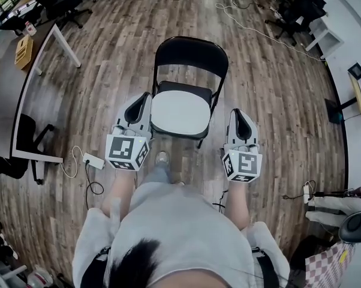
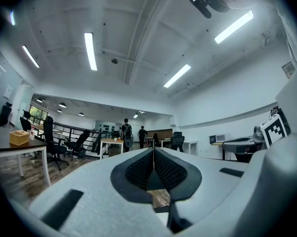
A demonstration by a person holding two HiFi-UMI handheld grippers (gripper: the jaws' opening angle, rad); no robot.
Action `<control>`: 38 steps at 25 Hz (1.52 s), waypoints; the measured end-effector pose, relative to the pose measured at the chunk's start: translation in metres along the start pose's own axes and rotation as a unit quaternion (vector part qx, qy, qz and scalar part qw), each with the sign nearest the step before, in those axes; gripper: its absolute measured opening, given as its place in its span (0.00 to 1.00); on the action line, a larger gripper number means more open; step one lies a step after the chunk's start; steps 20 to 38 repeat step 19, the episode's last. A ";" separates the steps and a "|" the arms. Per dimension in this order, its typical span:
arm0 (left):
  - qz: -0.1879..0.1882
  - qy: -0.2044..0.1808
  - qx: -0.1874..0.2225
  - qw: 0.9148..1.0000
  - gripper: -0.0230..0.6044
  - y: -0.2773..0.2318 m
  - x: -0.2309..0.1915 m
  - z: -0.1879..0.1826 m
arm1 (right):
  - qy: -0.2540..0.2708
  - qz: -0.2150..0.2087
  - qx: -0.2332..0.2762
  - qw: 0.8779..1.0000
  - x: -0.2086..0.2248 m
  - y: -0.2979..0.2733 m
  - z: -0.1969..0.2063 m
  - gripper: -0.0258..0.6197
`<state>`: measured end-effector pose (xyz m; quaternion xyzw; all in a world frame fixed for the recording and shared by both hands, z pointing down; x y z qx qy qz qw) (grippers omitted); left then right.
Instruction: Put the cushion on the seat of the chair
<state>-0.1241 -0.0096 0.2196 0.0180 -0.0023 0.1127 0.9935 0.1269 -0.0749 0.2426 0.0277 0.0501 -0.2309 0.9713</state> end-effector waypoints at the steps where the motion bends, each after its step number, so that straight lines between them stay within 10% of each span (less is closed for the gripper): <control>1: -0.002 0.000 0.001 1.000 0.06 0.000 -0.001 0.000 | 0.001 0.000 0.001 1.000 0.000 0.000 -0.001 0.07; 38: 0.009 -0.005 0.012 1.000 0.06 -0.006 0.000 -0.007 | 0.001 0.002 0.018 1.000 0.001 -0.007 -0.012 0.07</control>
Point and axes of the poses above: the fingertips, and each gripper's own axes: y backward along the fingers, x to its right, z out of its underside, the point moved 1 cm from there along y, backward along the fingers, and after that the axes turned 7 degrees about z, right-handed, at the moved point
